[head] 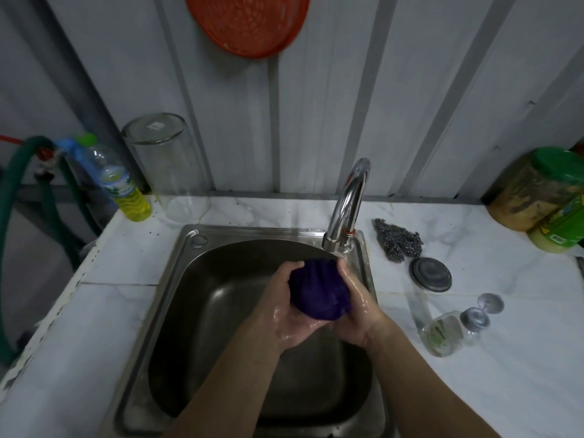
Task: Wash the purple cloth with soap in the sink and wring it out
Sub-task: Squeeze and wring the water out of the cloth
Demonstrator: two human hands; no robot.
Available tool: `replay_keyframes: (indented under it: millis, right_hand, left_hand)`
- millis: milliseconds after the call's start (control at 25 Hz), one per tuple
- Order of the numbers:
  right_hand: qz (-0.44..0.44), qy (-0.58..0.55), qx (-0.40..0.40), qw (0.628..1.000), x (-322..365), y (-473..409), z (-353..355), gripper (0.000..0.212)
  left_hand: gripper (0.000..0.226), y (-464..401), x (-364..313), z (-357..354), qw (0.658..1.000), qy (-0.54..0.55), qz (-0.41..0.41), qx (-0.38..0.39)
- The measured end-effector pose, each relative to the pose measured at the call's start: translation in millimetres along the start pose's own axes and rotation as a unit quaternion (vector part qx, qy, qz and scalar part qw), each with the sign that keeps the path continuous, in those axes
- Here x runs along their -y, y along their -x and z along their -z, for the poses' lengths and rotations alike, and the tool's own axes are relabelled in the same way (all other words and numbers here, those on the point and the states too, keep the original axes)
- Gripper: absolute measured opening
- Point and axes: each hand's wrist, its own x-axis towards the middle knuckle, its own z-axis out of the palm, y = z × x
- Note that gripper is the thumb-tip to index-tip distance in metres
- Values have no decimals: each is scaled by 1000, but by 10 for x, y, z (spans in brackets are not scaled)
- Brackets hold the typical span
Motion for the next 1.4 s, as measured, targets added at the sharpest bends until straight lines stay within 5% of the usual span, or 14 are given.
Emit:
replay_keyframes:
  millis: [160,400,520,720,800,960,1120,1240,1400]
  right_hand:
    - [-12,-75,119,990,-8,76,-120,77]
    - [66,64,65,994,297,93,-326,38]
    - [44,95,26,994,385,77,-401,26]
    - [51,215,-105,970,376,5,-515,24]
    - [63,240,-137,959,329,-49,-589,23]
    - [92,324,-199,920,238,-135,-667,18]
    - [89,418,-232,874,100,-293,-627,20]
    - [81,479,-265,833,25,-356,-567,27]
    - [53,420,-268,866,57,-395,-536,37]
  left_hand:
    - [44,169,127,61,999,-22,36,3]
    - [83,201,89,202,984,-85,122,102]
    - [70,143,27,209,971,-196,112,84]
    - [44,42,3,86,894,-444,47,-43]
    - [29,1,30,41,838,-538,6,-90]
    - [32,-136,101,81,706,-689,-84,-143]
    - [29,-250,317,218,693,-672,-183,-185]
    - [32,-213,471,279,635,-696,-244,-227]
    - [41,-222,432,347,652,-676,-267,-216]
